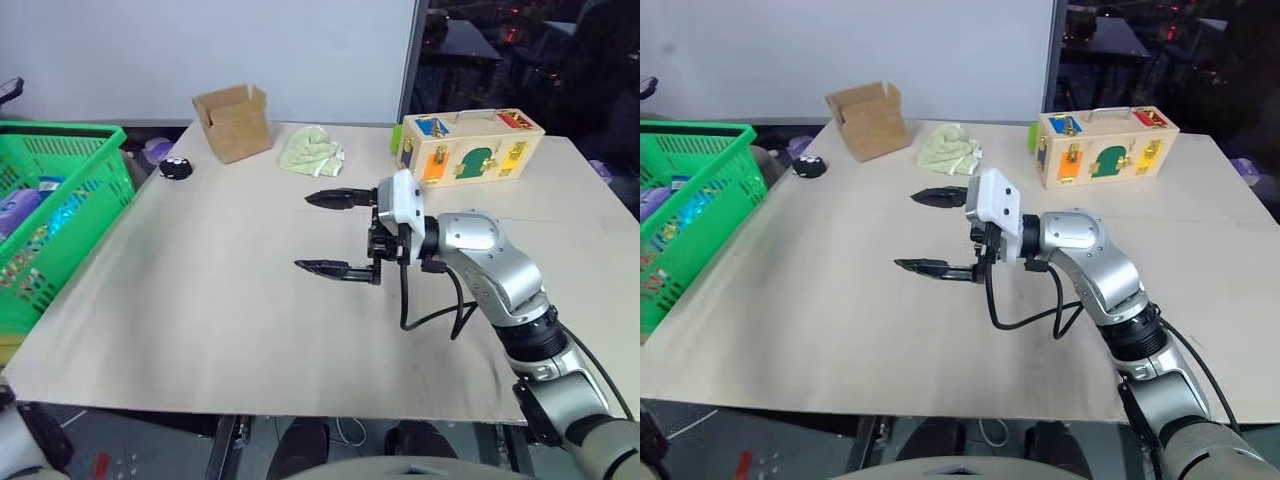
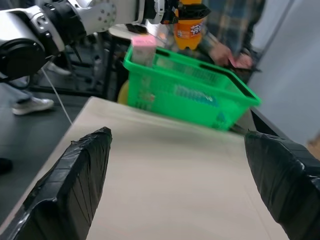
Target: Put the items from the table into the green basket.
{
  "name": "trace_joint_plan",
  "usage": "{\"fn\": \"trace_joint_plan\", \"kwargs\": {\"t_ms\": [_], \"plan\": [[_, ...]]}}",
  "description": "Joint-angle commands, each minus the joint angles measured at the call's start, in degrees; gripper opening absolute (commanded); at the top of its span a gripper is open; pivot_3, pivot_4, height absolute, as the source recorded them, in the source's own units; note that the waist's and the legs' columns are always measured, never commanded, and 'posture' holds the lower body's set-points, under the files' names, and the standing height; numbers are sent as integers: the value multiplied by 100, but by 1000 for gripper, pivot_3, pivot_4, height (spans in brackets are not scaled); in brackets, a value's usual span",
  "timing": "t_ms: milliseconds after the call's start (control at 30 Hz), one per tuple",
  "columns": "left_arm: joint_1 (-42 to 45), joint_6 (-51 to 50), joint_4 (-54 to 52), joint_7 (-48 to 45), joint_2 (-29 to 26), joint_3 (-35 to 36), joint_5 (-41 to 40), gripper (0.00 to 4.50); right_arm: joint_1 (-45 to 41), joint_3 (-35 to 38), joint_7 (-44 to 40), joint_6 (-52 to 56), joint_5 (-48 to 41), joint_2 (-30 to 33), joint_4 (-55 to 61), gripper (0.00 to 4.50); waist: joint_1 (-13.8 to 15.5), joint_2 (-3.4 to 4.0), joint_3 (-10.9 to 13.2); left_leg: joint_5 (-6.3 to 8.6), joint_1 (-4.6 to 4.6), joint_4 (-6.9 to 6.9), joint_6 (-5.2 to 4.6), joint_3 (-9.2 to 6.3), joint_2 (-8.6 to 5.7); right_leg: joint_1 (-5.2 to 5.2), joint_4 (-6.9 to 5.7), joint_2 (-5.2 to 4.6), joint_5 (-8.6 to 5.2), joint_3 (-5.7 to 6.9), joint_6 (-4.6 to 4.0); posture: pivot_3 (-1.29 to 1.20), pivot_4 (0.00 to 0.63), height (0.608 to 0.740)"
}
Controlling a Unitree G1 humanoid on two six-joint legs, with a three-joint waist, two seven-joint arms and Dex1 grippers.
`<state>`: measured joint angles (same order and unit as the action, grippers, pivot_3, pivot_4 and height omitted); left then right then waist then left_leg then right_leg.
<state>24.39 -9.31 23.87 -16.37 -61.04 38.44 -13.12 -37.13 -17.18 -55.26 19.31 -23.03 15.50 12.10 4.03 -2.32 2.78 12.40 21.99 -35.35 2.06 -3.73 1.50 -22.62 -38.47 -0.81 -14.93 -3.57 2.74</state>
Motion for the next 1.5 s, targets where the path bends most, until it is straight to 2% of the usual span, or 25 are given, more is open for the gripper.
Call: {"fn": "trace_joint_plan", "kwargs": {"t_ms": [33,200,400,767,1000,1200,1500], "plan": [[674,813,1423,36,-571,-382,439,2729,-165,75,-74,-199,-15,-75,-15,4500,116,-3,-2,0,1,0,0,-1,0,1,1,0,0,3,1,284,0,740],[1751,1634,3340,11,-851,-1102,892,2729,-161,118,-101,-237,-64,-114,-6,4500,303,-28,-16,-4,8,-9,7,-3,0,7,22,-1,-1,15,5,253,0,740],[2016,2030,4339,137,-1035,-1258,936,2729,-212,170,-98,-122,-238,-159,77,4500,298,-36,-22,-5,19,-8,8,-5,1,3,28,-2,2,20,3,233,0,740],[2041,2150,4658,-39,-1197,-1148,660,2729,-403,179,94,18,-262,-374,-45,4500,296,-40,-23,-5,21,-6,8,-9,6,1,27,-1,2,33,3,243,0,740],[2461,2068,4817,-575,-1040,-1230,568,2729,-503,357,539,406,-384,-561,-42,4500,296,-43,-25,-8,24,-8,15,-20,7,3,24,-1,2,44,2,212,0,740],[2508,2041,4938,-547,-901,-1435,705,2729,-585,488,1006,771,-396,-663,81,4500,246,-42,-25,-9,23,-6,14,-20,6,0,17,-1,2,43,2,173,0,740],[2583,2046,5011,-465,-793,-1499,765,2729,-534,524,1206,939,-368,-593,259,4500,158,-43,-26,-9,26,-10,14,-24,4,1,15,-4,2,45,2,144,0,740]]}}
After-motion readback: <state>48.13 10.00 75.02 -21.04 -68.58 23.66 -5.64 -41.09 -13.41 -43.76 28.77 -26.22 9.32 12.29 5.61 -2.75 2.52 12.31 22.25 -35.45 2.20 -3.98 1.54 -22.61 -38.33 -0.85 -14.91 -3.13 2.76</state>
